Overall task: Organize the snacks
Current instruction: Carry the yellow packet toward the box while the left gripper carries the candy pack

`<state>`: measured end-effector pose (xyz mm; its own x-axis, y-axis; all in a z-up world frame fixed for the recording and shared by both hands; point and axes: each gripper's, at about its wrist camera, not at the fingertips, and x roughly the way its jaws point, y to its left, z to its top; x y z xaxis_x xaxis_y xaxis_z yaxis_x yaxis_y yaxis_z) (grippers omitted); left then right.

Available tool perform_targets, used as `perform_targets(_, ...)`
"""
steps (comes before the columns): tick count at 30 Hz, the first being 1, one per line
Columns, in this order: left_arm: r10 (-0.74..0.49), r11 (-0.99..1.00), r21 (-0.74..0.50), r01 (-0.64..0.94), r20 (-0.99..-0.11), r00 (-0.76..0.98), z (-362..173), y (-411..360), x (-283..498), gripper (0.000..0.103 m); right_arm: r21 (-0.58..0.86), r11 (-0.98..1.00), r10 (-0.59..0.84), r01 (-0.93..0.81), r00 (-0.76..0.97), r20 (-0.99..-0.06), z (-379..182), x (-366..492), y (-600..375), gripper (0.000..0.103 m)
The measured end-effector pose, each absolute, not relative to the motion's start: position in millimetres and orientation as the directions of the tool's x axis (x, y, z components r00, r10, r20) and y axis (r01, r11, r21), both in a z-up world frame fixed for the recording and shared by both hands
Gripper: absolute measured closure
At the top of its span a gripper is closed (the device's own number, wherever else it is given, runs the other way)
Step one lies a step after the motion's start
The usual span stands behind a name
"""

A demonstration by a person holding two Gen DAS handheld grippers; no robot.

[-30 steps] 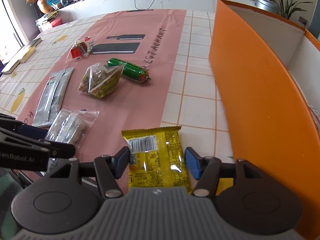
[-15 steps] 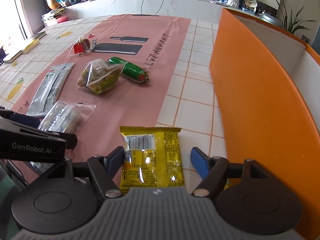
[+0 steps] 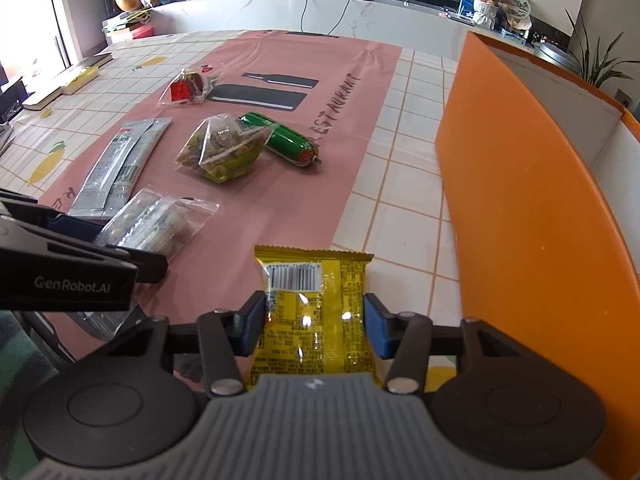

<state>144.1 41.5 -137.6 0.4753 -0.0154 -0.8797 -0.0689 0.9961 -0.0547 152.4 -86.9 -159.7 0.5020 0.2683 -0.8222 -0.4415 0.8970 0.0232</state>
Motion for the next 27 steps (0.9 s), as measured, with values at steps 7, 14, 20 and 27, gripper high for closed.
perform_targets(7,-0.032,0.993,-0.086,-0.079,-0.850,0.526,-117,45,134,0.044,0.062,0.907,0.287,-0.416,0.506,-0.813,-143,154,-93,0.054)
perform_targets(14,-0.049,0.989,-0.121,-0.086,-0.812,0.582,-79,43,127,0.044,0.111,0.902,0.341,-0.418,0.529,-0.777,-106,145,-102,0.054)
perform_targets(20,-0.089,0.988,-0.150,-0.043,-0.766,0.637,-38,29,124,0.044,0.118,0.899,0.368,-0.422,0.582,-0.725,-63,135,-123,0.054)
perform_targets(27,-0.173,0.983,-0.168,0.073,-0.722,0.670,-5,-9,130,0.044,0.071,0.914,0.335,-0.400,0.643,-0.688,-22,131,-167,0.054)
